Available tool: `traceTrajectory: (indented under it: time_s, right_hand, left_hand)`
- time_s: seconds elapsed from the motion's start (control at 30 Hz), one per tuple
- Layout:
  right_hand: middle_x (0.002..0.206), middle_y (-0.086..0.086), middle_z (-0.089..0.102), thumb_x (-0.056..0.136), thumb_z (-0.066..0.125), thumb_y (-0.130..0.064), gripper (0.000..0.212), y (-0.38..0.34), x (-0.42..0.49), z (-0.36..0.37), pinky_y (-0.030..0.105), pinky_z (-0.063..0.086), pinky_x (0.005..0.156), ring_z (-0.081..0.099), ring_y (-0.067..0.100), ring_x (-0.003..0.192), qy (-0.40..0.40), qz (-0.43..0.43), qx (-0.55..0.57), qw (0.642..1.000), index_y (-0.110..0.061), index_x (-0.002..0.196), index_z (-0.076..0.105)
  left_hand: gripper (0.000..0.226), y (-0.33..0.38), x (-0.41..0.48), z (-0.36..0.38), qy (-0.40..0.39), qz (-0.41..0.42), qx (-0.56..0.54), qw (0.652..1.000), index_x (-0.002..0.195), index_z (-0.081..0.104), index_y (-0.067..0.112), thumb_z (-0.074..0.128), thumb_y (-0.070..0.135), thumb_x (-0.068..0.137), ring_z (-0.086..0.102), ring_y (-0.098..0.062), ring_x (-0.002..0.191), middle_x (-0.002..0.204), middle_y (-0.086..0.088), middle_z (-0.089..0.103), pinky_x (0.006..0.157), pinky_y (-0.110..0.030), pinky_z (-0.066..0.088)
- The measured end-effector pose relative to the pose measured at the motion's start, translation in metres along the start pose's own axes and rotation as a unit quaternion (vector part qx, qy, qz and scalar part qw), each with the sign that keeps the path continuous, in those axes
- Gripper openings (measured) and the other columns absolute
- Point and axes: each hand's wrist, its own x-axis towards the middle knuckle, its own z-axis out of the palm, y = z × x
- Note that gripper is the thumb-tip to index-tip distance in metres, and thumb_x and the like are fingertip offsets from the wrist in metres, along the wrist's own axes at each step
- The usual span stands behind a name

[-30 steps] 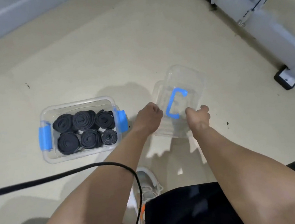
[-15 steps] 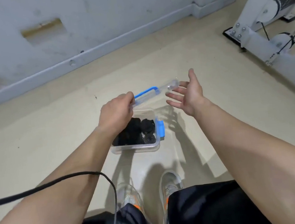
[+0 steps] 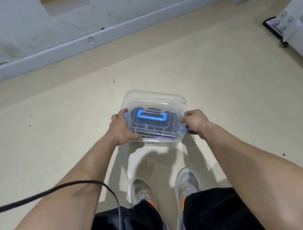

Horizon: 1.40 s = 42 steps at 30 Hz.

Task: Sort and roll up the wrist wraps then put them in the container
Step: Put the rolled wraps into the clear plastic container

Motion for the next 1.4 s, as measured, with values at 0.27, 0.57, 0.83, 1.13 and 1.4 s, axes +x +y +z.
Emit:
traceTrajectory:
  time_s: [0.27, 0.57, 0.83, 1.13, 1.4]
  right_hand:
    - [0.108, 0.012, 0.071, 0.091, 0.057, -0.019, 0.023, 0.018, 0.025, 0.026, 0.029, 0.045, 0.071, 0.065, 0.028, 0.087, 0.037, -0.024, -0.115, 0.992, -0.011, 0.107, 0.07]
    - [0.141, 0.011, 0.04, 0.094, 0.065, -0.046, 0.061, 0.045, 0.028, 0.028, 0.042, 0.046, 0.105, 0.056, 0.035, 0.121, 0.052, 0.012, -0.093, 0.994, -0.022, 0.146, 0.045]
    - [0.11, 0.013, 0.069, 0.094, 0.07, -0.03, 0.036, 0.043, 0.044, 0.043, 0.039, 0.053, 0.087, 0.066, 0.028, 0.094, 0.099, 0.002, 0.068, 0.993, -0.006, 0.119, 0.059]
    - [0.113, 0.009, 0.066, 0.095, 0.07, -0.021, 0.038, -0.041, 0.082, 0.069, 0.029, 0.043, 0.082, 0.064, 0.03, 0.109, 0.091, -0.111, -0.077, 0.987, -0.004, 0.128, 0.062]
    - [0.086, 0.014, 0.071, 0.096, 0.058, -0.016, 0.014, -0.039, 0.085, 0.089, 0.043, 0.053, 0.075, 0.064, 0.038, 0.084, 0.149, -0.167, -0.14, 0.964, -0.005, 0.097, 0.067]
  left_hand:
    - [0.042, -0.023, 0.043, 0.034, 0.152, -0.033, -0.003, 0.988, 0.103, 0.057, 0.009, 0.06, 0.048, 0.09, 0.06, -0.037, 0.097, 0.104, -0.014, 0.059, 0.075, -0.037, 0.042]
    - [0.037, -0.042, 0.052, 0.035, 0.161, -0.129, -0.055, 0.977, 0.118, 0.063, 0.019, 0.068, 0.046, 0.093, 0.06, -0.033, 0.113, 0.125, -0.009, 0.063, 0.092, -0.04, 0.049]
    - [0.082, -0.052, 0.067, 0.042, 0.109, -0.177, -0.24, 0.948, 0.155, 0.023, 0.007, 0.067, 0.041, 0.095, 0.061, -0.04, 0.118, 0.14, -0.016, 0.054, 0.1, -0.051, 0.054]
    - [0.059, -0.069, 0.079, 0.015, 0.215, -0.186, -0.196, 0.939, 0.145, 0.047, 0.005, 0.065, 0.035, 0.098, 0.059, -0.03, 0.111, 0.14, -0.014, 0.052, 0.096, -0.033, 0.044]
    - [0.021, -0.067, 0.082, 0.017, 0.282, -0.116, -0.109, 0.946, 0.11, 0.07, 0.009, 0.061, 0.023, 0.097, 0.059, -0.027, 0.089, 0.113, -0.01, 0.061, 0.08, -0.032, 0.046]
